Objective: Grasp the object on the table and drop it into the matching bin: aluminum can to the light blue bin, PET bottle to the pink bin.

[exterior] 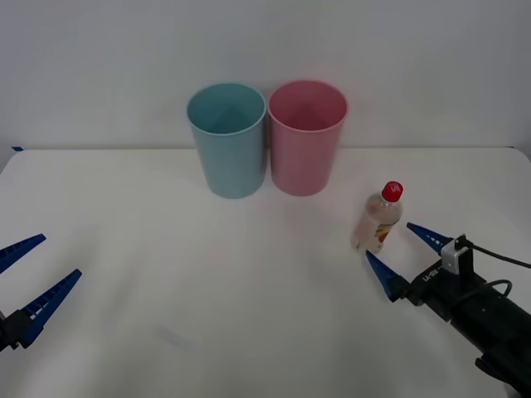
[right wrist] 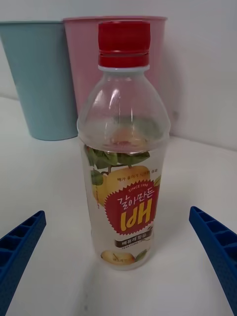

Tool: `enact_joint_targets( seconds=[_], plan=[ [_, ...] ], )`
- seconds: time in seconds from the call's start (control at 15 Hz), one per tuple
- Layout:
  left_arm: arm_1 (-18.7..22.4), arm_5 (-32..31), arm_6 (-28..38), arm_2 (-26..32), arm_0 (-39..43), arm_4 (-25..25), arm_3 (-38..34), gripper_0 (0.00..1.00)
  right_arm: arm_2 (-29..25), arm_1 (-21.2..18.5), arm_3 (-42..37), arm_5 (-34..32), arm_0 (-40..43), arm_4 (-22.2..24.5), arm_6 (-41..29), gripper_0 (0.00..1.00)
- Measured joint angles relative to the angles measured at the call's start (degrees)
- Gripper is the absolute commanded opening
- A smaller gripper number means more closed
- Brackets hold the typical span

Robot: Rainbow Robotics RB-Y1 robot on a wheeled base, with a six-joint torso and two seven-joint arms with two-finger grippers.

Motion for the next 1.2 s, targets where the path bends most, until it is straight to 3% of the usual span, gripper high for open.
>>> enact_joint_targets(
  seconds=[0.53,0.93,1.0,1.07,1.13,1.2],
  plan=[
    [0.0,0.0,0.0,0.0,0.0,0.0,0.0,1.0,0.76,2.28,8.09,0.36,-7.92,1.07,1.6,1.0],
    [0.0,0.0,0.0,0.0,0.0,0.0,0.0,1.0,0.93,3.57,9.31,1.88,-9.69,1.58,2.03,1.0],
    [0.0,0.0,0.0,0.0,0.0,0.0,0.0,1.0,0.97,3.58,9.3,1.9,-9.74,1.59,2.09,0.66],
    [0.0,0.0,0.0,0.0,0.0,0.0,0.0,1.0,1.01,3.58,9.31,1.9,-9.76,1.59,2.31,0.23],
    [0.0,0.0,0.0,0.0,0.0,0.0,0.0,1.0,1.02,3.58,9.29,1.93,-9.75,1.59,2.62,0.03],
    [0.0,0.0,0.0,0.0,0.0,0.0,0.0,1.0,1.02,3.58,9.27,1.98,-9.79,1.59,2.85,0.0]
  ],
)
